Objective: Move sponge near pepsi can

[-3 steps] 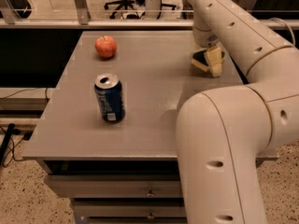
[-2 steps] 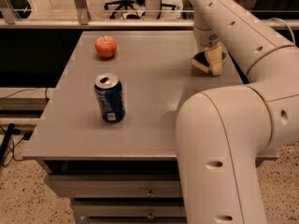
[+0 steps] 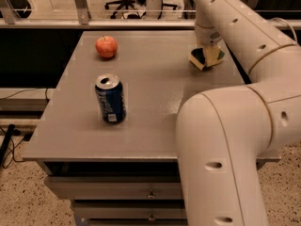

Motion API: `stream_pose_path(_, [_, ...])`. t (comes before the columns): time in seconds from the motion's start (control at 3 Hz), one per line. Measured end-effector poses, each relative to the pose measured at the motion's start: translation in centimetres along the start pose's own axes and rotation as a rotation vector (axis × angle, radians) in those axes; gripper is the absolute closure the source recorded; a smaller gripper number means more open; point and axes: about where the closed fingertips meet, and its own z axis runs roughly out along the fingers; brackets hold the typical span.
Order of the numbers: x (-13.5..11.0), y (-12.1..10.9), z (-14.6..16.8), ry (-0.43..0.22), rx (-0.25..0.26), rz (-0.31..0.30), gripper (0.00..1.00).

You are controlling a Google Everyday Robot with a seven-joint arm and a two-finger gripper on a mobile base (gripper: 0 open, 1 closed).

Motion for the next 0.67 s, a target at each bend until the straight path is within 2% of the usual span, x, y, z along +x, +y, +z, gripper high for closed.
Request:
stream_pose_path(0.33, [-4.0,4.1,-4.1,-0.177,-0.022,-0.013,1.0])
stream_pose_path(0.67, [-7.3,8.6,-8.7,-0.353,-0.031,0.032,1.0])
